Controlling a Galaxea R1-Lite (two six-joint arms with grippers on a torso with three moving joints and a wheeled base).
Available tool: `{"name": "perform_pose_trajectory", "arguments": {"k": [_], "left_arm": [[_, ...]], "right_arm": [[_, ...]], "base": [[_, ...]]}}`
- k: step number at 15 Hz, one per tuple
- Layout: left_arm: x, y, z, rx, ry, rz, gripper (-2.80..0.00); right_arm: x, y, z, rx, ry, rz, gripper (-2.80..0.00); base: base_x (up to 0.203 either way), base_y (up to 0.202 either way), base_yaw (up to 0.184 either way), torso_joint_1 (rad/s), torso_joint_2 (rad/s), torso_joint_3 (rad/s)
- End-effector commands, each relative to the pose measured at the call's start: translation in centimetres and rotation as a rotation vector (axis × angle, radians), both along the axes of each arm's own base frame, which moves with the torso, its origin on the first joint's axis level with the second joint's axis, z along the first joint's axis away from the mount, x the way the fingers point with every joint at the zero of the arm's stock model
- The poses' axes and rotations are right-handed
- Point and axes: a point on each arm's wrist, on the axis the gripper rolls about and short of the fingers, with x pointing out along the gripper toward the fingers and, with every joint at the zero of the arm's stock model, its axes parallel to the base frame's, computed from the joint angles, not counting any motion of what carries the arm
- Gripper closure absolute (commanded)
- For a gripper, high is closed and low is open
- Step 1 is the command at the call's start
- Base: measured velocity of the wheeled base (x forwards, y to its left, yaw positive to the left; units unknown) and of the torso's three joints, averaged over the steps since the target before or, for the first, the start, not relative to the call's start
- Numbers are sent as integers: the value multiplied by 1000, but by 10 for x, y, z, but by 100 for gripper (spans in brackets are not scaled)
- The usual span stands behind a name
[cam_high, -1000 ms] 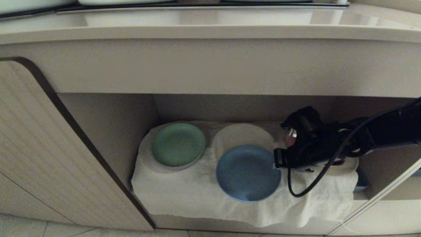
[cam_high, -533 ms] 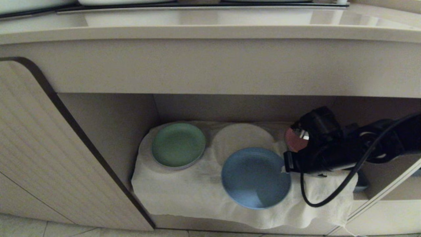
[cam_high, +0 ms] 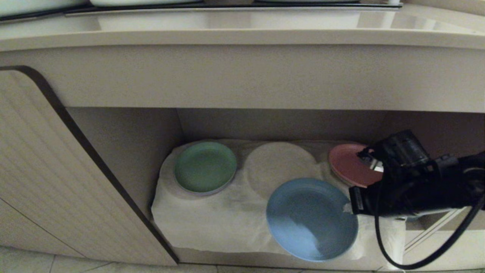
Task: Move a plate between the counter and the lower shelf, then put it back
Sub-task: Pick up the plate in the cupboard, then put the plate
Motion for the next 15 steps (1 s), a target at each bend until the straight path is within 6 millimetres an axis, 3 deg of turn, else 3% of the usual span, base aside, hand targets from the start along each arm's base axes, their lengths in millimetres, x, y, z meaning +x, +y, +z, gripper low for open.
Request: {"name": "perform_pose_trajectory", "arguments": {"k": [1, 15], "left_arm": [[0, 0, 0, -2, 0, 0, 0], [0, 0, 0, -1, 0, 0, 0]], "right_arm": [[-17, -7, 7, 11, -20, -4, 0], [-126, -65, 3, -16, -35, -153, 0]], "base": [[0, 0, 0, 0, 0, 0], [0, 0, 0, 0, 0, 0]]}}
